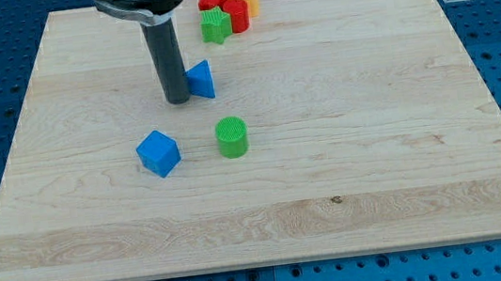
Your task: Slide the blue triangle slightly up and right
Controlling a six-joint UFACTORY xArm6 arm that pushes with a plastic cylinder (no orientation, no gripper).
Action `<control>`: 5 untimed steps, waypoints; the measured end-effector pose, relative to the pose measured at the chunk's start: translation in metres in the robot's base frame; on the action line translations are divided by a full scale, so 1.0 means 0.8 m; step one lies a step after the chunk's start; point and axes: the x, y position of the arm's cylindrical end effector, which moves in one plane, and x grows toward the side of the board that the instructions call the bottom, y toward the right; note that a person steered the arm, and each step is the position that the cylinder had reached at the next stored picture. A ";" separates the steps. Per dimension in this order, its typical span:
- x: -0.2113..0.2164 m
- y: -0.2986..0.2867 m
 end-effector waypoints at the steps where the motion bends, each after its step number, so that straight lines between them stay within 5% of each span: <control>1: -0.018 -0.002; 5: -0.015 0.103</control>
